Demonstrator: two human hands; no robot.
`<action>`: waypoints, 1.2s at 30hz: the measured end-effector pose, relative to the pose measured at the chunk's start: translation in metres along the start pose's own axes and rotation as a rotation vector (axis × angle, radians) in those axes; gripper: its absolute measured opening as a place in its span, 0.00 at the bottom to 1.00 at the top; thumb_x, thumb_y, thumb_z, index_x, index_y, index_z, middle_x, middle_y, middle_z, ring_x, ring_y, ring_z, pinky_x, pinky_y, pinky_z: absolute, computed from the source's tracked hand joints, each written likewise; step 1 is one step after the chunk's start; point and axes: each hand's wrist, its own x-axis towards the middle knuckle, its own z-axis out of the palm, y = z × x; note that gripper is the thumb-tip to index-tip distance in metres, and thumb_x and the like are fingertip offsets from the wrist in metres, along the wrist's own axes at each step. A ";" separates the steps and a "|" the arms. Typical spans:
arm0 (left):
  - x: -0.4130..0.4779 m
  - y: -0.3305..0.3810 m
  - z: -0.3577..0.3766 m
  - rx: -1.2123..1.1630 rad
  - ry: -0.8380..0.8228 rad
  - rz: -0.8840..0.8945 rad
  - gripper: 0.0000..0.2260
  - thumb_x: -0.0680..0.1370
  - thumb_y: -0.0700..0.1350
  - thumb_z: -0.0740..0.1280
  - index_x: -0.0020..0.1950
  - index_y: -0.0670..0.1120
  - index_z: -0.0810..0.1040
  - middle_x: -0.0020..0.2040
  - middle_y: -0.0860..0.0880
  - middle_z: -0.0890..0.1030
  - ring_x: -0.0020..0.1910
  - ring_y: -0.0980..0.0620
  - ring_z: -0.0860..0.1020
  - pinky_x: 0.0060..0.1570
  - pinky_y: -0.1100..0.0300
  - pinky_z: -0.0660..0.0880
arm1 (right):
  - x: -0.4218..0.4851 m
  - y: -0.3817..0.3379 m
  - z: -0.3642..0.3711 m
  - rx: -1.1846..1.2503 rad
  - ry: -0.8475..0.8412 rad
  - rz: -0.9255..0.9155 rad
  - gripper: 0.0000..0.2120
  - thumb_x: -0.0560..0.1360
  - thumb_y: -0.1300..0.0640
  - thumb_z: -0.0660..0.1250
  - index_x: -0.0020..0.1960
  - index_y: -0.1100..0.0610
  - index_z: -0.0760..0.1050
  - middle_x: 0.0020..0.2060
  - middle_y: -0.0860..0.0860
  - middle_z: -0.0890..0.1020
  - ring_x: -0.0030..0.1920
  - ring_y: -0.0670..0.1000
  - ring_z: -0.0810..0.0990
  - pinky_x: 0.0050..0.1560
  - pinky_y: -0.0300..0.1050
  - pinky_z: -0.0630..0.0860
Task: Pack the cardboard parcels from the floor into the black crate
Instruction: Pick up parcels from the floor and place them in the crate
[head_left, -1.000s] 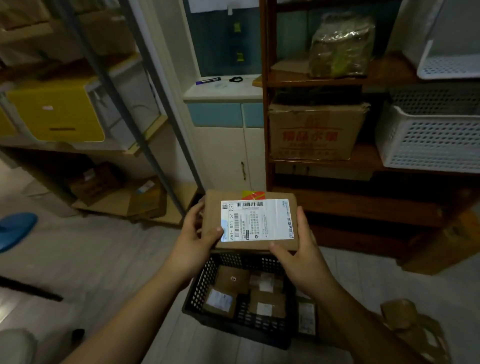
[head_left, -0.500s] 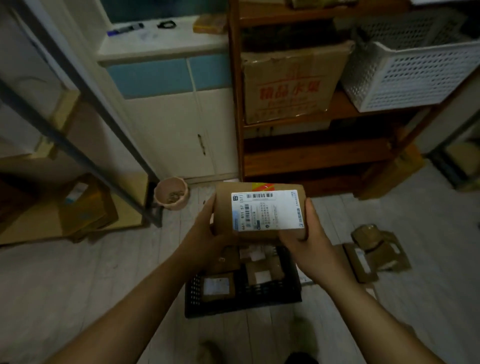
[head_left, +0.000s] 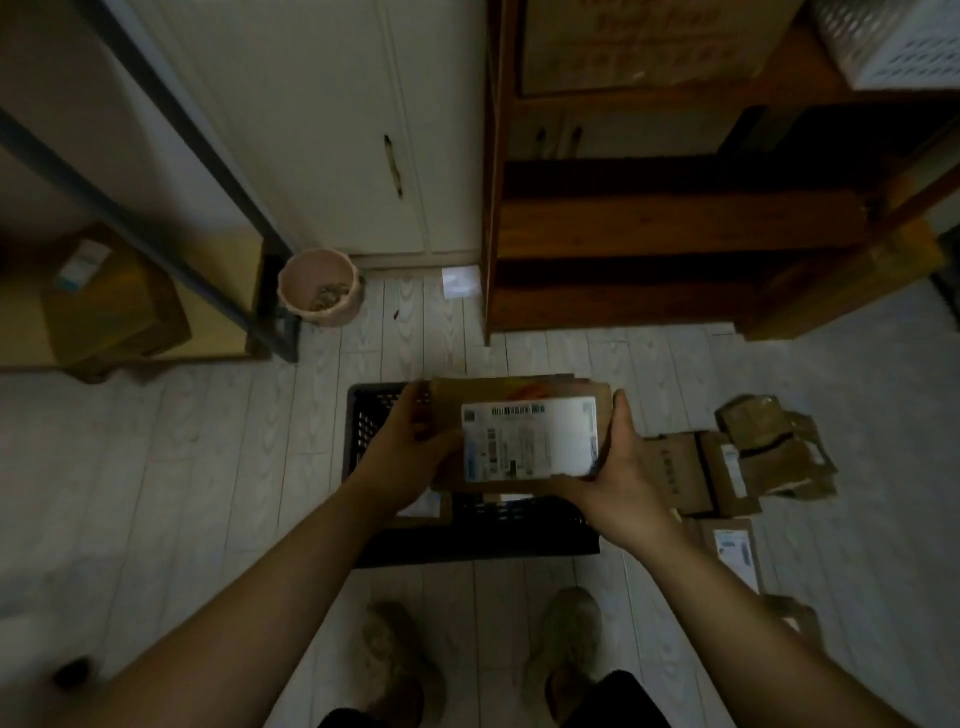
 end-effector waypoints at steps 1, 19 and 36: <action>0.009 -0.011 0.007 0.009 0.009 -0.013 0.18 0.79 0.39 0.62 0.67 0.51 0.66 0.52 0.56 0.76 0.49 0.59 0.77 0.36 0.70 0.78 | 0.008 0.015 0.003 0.002 -0.011 0.018 0.51 0.63 0.57 0.80 0.75 0.45 0.52 0.61 0.46 0.74 0.64 0.50 0.73 0.57 0.54 0.79; 0.214 -0.330 0.050 0.182 -0.081 -0.291 0.13 0.80 0.48 0.61 0.64 0.53 0.69 0.55 0.46 0.77 0.52 0.46 0.78 0.51 0.50 0.79 | 0.161 0.295 0.119 -0.565 -0.381 0.194 0.32 0.75 0.34 0.56 0.75 0.40 0.51 0.69 0.53 0.69 0.63 0.54 0.73 0.58 0.45 0.72; 0.263 -0.407 0.057 0.519 -0.372 -0.005 0.19 0.74 0.48 0.71 0.64 0.49 0.73 0.56 0.54 0.79 0.52 0.59 0.78 0.54 0.62 0.77 | 0.192 0.346 0.138 -0.731 -0.564 0.374 0.43 0.73 0.46 0.70 0.77 0.49 0.46 0.67 0.51 0.69 0.55 0.51 0.76 0.47 0.45 0.81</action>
